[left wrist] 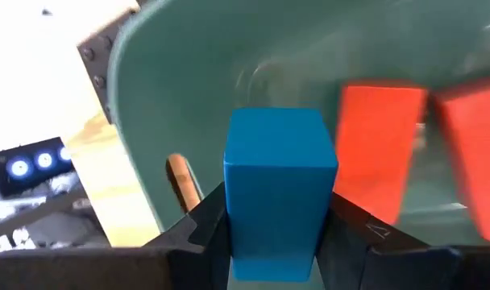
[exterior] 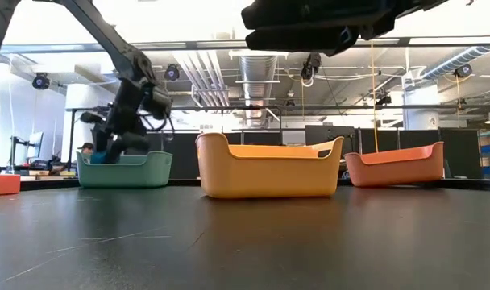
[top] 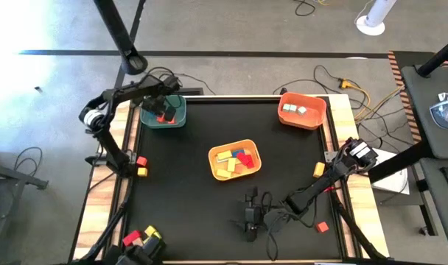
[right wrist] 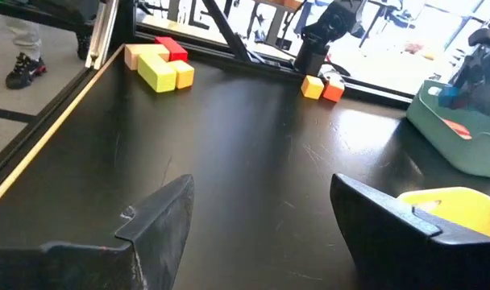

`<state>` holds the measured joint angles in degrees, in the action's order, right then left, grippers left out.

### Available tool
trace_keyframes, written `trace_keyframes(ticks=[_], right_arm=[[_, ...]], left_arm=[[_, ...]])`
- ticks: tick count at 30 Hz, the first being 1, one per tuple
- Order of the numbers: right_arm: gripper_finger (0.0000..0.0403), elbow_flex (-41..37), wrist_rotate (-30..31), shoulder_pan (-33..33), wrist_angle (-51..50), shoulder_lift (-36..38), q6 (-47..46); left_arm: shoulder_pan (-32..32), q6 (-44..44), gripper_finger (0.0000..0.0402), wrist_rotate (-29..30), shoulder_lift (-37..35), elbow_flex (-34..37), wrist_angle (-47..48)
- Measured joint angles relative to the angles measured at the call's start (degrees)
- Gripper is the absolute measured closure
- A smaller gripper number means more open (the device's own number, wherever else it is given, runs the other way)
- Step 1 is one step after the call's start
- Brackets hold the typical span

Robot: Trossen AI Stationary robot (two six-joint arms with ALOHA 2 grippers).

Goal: Sort blocks by size
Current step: Put the blue thick block into the blue bin, then put the green thick block into the blue bin

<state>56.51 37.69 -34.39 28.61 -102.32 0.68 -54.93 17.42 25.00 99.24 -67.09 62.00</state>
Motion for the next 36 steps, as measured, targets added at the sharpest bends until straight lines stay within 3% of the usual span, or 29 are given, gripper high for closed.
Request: trace_keyframes(ticks=[8, 16, 24, 30, 36], right_arm=[[0.0112, 0.0, -0.02, 0.0, -0.61, 0.0, -0.7], [0.0101, 0.0, -0.04, 0.0, -0.83, 0.02, -0.95], [0.0108, -0.02, -0.07, 0.15, -0.88, 0.02, -0.61], [0.0105, -0.03, -0.09, 0.17, -0.9, 0.02, 0.42], [0.0097, -0.04, -0.11, 0.17, -1.62, 0.02, 1.09]], left_arm=[[-1.34, 0.62, 0.0285, 1.04, 4.12, 0.04, -0.48], [-1.34, 0.4, 0.0205, 1.04, 5.27, 0.04, -0.5], [1.15, -0.36, 0.0194, 1.02, 0.33, -1.32, 5.06], [9.68, 1.18, 0.0193, -0.77, -10.31, -2.13, 10.48], [27.82, 8.19, 0.0192, -6.84, -22.3, 1.01, 10.5]])
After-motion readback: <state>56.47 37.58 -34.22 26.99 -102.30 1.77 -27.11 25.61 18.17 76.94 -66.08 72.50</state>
